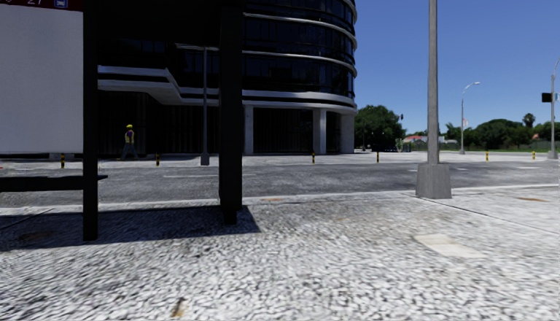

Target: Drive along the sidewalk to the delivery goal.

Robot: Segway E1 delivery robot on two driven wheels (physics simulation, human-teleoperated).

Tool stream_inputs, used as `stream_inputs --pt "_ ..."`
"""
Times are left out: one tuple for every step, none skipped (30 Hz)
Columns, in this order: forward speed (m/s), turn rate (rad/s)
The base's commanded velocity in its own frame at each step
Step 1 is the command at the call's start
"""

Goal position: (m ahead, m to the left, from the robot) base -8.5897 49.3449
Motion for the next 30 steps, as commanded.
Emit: stream_inputs --pt "1.29 0.89" --pt "1.28 0.9" --pt "1.25 0.92" --pt "1.25 0.92" --pt "1.24 0.94" --pt "1.24 0.95" --pt "1.24 0.96" --pt "1.24 0.96" --pt "1.24 0.96" --pt "1.24 0.97" --pt "1.24 0.98" --pt "1.24 0.98" --pt "1.23 0.98" --pt "1.23 0.99" --pt "1.23 0.99" --pt "1.23 0.99" --pt "1.23 1.0" --pt "1.23 1.02" --pt "1.23 1.05" --pt "1.23 1.05" --pt "1.23 1.06" --pt "1.23 1.08" --pt "1.23 1.08" --pt "1.23 1.08" --pt "1.23 1.09" --pt "1.23 1.09" --pt "1.23 1.09" --pt "1.23 1.11" --pt "1.23 1.12" --pt "1.23 1.12"
